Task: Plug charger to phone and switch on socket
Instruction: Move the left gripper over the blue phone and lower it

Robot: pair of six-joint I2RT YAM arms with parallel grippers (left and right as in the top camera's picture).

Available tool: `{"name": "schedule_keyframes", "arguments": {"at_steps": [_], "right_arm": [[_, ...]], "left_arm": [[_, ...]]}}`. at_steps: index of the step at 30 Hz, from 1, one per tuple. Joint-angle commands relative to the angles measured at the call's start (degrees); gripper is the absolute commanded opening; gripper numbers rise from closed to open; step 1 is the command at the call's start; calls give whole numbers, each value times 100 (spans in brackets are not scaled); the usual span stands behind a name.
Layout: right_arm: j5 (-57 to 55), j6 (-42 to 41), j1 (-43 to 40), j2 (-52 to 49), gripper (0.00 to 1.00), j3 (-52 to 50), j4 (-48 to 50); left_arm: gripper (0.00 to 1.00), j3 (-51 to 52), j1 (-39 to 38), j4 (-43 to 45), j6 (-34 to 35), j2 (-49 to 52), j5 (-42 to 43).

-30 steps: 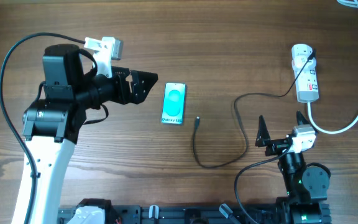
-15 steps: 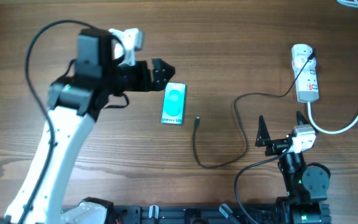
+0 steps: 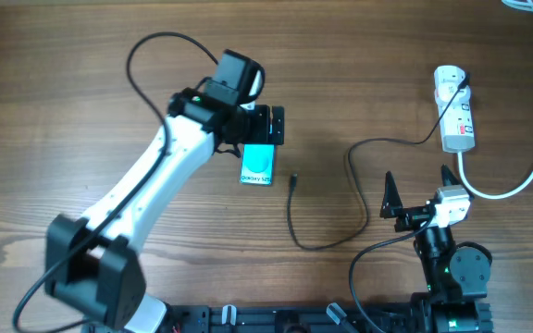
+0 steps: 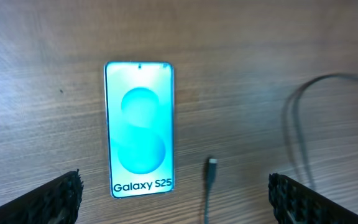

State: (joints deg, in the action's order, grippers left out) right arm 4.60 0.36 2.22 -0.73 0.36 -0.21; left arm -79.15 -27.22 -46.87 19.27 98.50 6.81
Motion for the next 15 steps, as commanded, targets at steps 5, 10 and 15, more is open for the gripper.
{"name": "schedule_keyframes", "arguments": {"at_steps": [5, 10, 15], "right_arm": [[-72, 96, 17, 31, 100, -2, 17], [-72, 96, 17, 31, 100, -2, 17], [-72, 96, 17, 31, 100, -2, 17]], "left_arm": [[100, -111, -122, -28, 94, 748, -240], [100, -111, -122, 11, 94, 920, -243], [100, -109, -122, 35, 94, 1062, -245]]}}
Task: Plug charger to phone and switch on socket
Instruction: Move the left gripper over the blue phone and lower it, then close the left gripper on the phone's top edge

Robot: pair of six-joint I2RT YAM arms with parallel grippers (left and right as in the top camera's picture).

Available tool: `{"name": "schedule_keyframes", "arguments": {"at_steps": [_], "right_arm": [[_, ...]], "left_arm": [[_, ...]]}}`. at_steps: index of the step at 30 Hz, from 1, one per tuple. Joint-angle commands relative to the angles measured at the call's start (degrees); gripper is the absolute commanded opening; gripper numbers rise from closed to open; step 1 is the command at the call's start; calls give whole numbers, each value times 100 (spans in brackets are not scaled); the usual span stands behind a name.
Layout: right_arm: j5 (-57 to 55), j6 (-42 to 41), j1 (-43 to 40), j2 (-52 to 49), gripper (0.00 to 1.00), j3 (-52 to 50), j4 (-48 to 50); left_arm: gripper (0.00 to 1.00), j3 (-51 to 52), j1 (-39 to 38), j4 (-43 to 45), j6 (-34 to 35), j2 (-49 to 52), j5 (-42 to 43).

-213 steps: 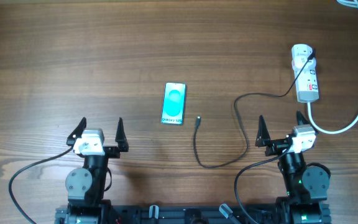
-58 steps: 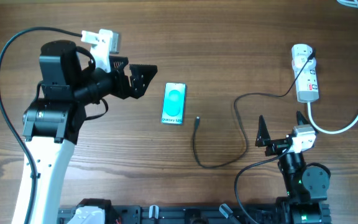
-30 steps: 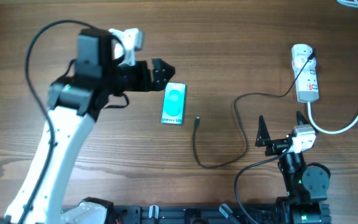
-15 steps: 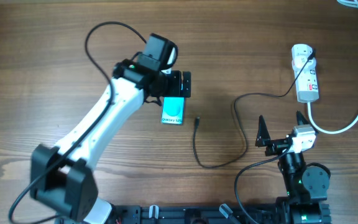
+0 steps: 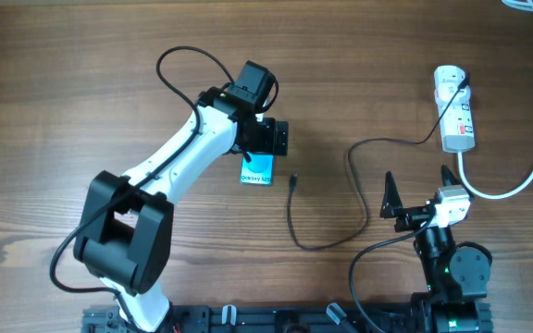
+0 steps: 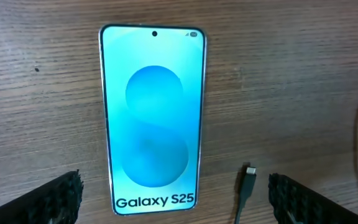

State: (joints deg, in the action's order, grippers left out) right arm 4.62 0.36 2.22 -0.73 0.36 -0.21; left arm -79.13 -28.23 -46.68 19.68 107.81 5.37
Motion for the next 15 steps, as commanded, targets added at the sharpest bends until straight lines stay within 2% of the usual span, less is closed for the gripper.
{"name": "schedule_keyframes", "arguments": {"at_steps": [1, 9, 15], "right_arm": [[-74, 96, 17, 31, 100, -2, 17], [-74, 98, 17, 31, 100, -2, 17], [-74, 94, 17, 31, 100, -2, 17]], "left_arm": [[100, -109, -22, 20, 55, 151, -98], [100, -101, -26, 481, 57, 195, 17], [100, -181, -22, 129, 52, 192, 120]]}}
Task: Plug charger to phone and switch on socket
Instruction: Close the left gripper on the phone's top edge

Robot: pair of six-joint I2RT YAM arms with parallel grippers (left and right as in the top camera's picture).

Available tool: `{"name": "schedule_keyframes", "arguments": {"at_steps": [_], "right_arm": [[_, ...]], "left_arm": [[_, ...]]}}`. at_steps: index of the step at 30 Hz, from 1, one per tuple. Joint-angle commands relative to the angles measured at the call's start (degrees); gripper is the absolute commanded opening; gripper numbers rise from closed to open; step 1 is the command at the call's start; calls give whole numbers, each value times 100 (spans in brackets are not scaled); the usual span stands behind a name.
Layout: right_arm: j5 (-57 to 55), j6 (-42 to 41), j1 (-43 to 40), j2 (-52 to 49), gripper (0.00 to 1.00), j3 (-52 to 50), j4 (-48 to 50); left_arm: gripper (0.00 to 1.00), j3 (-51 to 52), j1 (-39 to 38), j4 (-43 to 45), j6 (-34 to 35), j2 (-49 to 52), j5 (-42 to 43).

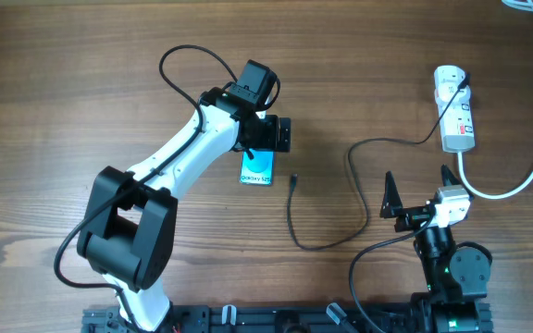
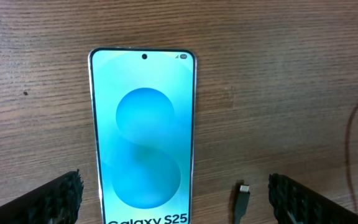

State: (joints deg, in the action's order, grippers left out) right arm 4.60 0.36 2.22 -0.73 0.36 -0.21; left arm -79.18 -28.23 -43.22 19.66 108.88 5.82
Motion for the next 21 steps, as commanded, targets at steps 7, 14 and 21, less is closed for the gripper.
{"name": "schedule_keyframes", "arguments": {"at_steps": [7, 14, 21], "right_arm": [[-72, 96, 17, 31, 100, -2, 17], [-72, 96, 17, 31, 100, -2, 17], [-72, 94, 17, 31, 100, -2, 17]], "left_arm": [[100, -1272, 168, -1845, 72, 291, -282], [100, -1657, 155, -2153, 15, 492, -310], [100, -1628, 133, -1821, 55, 494, -61]]}}
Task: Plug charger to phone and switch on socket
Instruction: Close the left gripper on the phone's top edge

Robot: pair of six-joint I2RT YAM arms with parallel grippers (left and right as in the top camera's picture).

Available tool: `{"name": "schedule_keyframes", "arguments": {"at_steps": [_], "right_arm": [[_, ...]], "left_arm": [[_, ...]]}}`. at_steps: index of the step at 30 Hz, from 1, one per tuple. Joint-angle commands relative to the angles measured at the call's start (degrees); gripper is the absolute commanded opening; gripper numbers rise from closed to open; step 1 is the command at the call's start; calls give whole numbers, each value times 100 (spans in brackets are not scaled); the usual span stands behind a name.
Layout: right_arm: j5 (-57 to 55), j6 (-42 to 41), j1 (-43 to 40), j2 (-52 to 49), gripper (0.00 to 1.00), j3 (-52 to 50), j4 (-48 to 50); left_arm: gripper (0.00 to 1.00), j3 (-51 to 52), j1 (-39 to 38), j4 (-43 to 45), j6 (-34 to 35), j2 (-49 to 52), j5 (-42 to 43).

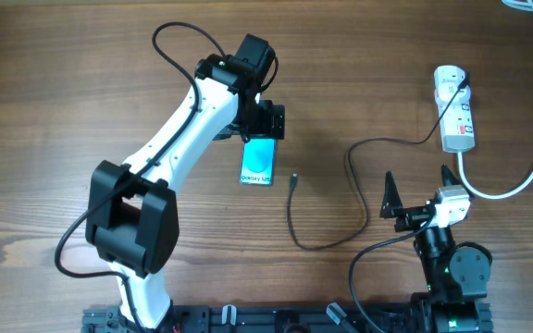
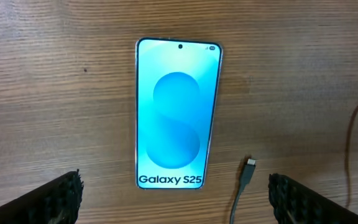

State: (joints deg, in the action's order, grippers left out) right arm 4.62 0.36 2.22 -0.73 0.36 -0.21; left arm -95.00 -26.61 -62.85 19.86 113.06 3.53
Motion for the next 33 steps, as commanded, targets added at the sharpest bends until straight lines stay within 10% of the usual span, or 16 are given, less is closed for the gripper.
{"name": "schedule_keyframes", "arguments": {"at_steps": [1, 33], "right_arm": [[-74, 96, 17, 31, 100, -2, 17], [-74, 96, 17, 31, 100, -2, 17]], "left_arm": [[100, -28, -44, 216, 35, 92, 179], [100, 20, -461, 564, 501, 1447, -732]]}}
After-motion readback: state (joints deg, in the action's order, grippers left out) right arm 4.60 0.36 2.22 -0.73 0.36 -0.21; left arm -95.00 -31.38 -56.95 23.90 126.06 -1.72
